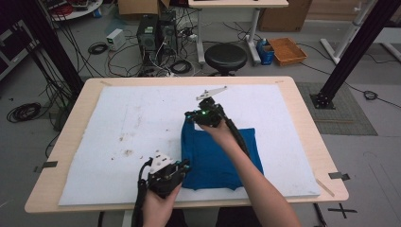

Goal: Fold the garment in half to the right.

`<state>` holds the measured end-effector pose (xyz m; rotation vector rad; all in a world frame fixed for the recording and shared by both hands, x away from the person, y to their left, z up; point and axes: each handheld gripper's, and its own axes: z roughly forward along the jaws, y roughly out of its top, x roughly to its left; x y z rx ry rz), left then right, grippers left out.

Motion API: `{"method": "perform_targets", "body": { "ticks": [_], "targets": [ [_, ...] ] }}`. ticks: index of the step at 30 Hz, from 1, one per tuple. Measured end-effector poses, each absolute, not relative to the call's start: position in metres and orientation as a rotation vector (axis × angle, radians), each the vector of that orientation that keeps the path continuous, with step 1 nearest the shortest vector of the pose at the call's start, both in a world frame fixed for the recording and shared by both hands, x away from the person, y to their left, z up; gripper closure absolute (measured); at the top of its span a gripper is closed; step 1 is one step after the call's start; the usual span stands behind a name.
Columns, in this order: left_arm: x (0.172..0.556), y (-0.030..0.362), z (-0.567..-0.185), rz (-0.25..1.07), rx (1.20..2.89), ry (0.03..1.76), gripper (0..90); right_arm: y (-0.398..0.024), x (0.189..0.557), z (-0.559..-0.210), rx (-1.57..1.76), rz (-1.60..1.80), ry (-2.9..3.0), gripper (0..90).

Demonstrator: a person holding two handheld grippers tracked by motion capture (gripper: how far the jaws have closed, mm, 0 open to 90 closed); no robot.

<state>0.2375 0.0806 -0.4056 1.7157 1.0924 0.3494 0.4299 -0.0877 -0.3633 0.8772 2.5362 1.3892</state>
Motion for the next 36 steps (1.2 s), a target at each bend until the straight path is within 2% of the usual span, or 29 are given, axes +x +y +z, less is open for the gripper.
{"method": "perform_targets", "body": {
  "ticks": [10,18,30,32,33,36],
  "targets": [
    [0.258,0.002,-0.411,0.184,1.762,0.99,85.3,-0.168,0.437,-0.355,0.888,1.386,2.544,87.7],
    [0.273,-0.049,-0.422,0.143,1.817,0.947,85.3,-0.224,0.446,-0.369,0.974,1.287,2.57,87.7],
    [0.279,-0.092,-0.435,0.1,1.859,0.915,85.2,-0.26,0.446,-0.384,1.031,1.171,2.563,87.6],
    [0.28,-0.096,-0.437,0.098,1.859,0.905,80.7,-0.265,0.445,-0.386,1.043,1.16,2.552,87.4],
    [0.28,-0.098,-0.438,0.105,1.859,0.907,71.4,-0.267,0.444,-0.386,1.059,1.154,2.54,85.9],
    [0.281,-0.097,-0.438,0.09,1.867,0.887,58.6,-0.273,0.442,-0.387,1.094,1.134,2.52,81.7]
  ]
}}
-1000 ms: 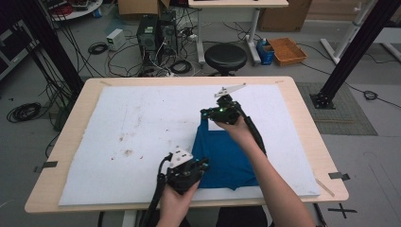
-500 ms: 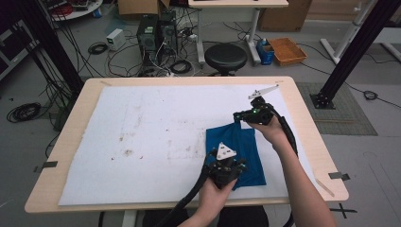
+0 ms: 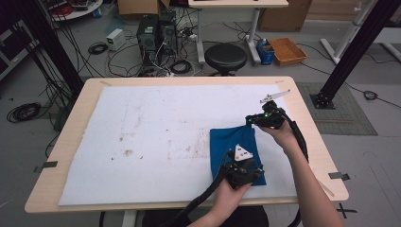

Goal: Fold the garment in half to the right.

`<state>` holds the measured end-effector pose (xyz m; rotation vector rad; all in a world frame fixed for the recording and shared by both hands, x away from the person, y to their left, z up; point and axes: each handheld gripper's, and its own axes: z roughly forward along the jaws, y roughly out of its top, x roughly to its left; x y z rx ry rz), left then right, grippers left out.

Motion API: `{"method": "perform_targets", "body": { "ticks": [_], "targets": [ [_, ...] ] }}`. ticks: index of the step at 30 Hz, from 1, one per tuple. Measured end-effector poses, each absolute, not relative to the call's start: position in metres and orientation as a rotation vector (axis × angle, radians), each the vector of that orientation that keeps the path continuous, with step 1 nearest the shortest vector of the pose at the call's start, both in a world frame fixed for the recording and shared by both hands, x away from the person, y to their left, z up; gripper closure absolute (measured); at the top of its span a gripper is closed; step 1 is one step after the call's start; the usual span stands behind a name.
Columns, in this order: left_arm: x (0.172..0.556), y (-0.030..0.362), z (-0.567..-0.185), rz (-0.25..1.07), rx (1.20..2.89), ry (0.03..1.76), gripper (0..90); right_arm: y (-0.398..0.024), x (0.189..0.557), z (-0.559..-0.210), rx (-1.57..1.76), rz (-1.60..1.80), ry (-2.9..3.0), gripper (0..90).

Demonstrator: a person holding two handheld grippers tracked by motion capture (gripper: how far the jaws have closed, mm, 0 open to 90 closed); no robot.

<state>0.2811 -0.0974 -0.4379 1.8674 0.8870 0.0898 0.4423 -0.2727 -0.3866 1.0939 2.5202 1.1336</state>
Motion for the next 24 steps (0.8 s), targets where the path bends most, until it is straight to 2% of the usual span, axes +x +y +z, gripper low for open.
{"method": "perform_targets", "body": {
  "ticks": [5,11,17,24],
  "targets": [
    [0.283,-0.082,-0.431,0.149,1.864,0.883,49.7,-0.276,0.436,-0.38,1.188,1.086,2.42,65.6],
    [0.29,-0.041,-0.417,0.232,1.855,0.898,48.3,-0.277,0.413,-0.386,1.253,1.108,2.349,66.0],
    [0.294,0.021,-0.41,0.361,1.838,0.957,46.4,-0.295,0.349,-0.397,1.293,1.253,2.28,60.6],
    [0.296,0.09,-0.41,0.453,1.762,1.085,46.1,-0.304,0.273,-0.414,1.281,1.321,2.358,60.4]
  ]
}}
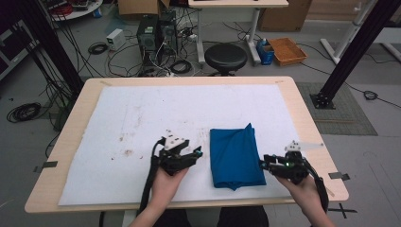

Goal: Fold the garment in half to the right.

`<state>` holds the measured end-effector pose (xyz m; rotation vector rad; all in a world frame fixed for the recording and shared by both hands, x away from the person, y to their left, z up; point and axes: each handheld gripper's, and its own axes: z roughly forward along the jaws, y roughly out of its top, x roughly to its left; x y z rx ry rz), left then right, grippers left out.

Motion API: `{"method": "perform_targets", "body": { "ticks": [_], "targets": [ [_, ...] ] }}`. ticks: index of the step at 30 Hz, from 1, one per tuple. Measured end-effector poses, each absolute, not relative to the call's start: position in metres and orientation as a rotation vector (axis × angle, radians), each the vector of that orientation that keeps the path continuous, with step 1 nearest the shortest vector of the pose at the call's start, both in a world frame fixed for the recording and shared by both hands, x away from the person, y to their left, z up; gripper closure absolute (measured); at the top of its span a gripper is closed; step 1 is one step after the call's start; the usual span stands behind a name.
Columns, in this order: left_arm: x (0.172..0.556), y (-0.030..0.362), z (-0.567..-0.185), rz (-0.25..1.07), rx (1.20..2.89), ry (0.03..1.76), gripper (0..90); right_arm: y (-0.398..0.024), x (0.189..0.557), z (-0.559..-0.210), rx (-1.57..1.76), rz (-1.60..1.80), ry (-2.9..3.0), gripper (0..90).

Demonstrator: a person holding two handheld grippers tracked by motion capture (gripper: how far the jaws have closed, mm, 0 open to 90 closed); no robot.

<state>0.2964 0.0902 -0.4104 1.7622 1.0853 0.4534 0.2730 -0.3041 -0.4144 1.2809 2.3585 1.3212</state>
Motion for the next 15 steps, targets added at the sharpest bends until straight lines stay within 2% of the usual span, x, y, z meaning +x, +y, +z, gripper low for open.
{"method": "perform_targets", "body": {
  "ticks": [6,10,11,12,15],
  "targets": [
    [0.299,0.132,-0.413,0.55,1.705,1.157,44.4,-0.3,0.255,-0.426,1.321,1.269,2.344,62.5],
    [0.3,0.152,-0.414,0.588,1.671,1.188,42.7,-0.297,0.258,-0.437,1.353,1.206,2.376,79.9],
    [0.3,0.155,-0.415,0.585,1.66,1.2,42.8,-0.297,0.258,-0.438,1.339,1.2,2.39,87.2],
    [0.301,0.159,-0.416,0.584,1.656,1.207,42.7,-0.296,0.256,-0.439,1.32,1.189,2.394,90.0],
    [0.302,0.167,-0.42,0.57,1.644,1.234,42.7,-0.299,0.249,-0.435,1.294,1.172,2.365,90.0]
  ]
}}
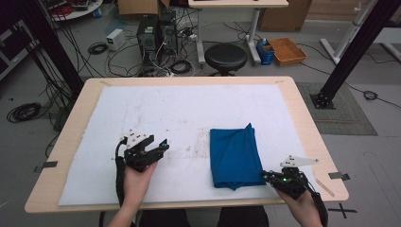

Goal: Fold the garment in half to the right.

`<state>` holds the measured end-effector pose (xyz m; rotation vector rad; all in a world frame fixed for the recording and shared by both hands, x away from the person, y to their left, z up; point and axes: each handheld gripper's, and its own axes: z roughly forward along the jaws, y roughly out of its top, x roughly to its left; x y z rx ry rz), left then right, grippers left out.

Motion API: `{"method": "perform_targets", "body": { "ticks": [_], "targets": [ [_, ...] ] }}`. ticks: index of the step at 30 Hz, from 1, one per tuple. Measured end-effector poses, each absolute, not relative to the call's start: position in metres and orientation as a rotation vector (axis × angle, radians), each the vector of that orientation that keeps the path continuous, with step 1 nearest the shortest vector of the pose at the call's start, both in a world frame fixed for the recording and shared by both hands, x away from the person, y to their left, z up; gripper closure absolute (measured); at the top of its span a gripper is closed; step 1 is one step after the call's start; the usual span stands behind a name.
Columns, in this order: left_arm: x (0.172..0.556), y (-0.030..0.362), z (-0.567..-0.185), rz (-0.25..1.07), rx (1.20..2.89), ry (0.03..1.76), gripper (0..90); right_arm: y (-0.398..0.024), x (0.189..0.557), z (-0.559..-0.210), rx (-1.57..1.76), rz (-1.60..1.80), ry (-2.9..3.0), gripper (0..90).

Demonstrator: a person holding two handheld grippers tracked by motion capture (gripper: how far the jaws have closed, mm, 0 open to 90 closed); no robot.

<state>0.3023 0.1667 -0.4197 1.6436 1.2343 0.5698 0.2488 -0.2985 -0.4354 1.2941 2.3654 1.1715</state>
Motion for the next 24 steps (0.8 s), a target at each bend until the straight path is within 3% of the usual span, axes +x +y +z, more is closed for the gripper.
{"method": "perform_targets", "body": {
  "ticks": [3,6,8,13,17,24],
  "targets": [
    [0.304,0.171,-0.422,0.56,1.635,1.251,42.7,-0.305,0.247,-0.434,1.336,1.233,2.335,89.7],
    [0.304,0.171,-0.422,0.561,1.632,1.25,42.8,-0.307,0.249,-0.434,1.408,1.309,2.297,69.6],
    [0.303,0.17,-0.421,0.561,1.636,1.242,42.7,-0.304,0.251,-0.436,1.443,1.331,2.293,66.3],
    [0.302,0.168,-0.421,0.562,1.649,1.235,42.7,-0.297,0.256,-0.441,1.437,1.285,2.31,66.9],
    [0.301,0.167,-0.422,0.563,1.651,1.231,42.8,-0.294,0.255,-0.443,1.421,1.271,2.343,86.8],
    [0.3,0.165,-0.422,0.55,1.658,1.223,42.7,-0.302,0.249,-0.438,1.423,1.26,2.318,88.9]
  ]
}}
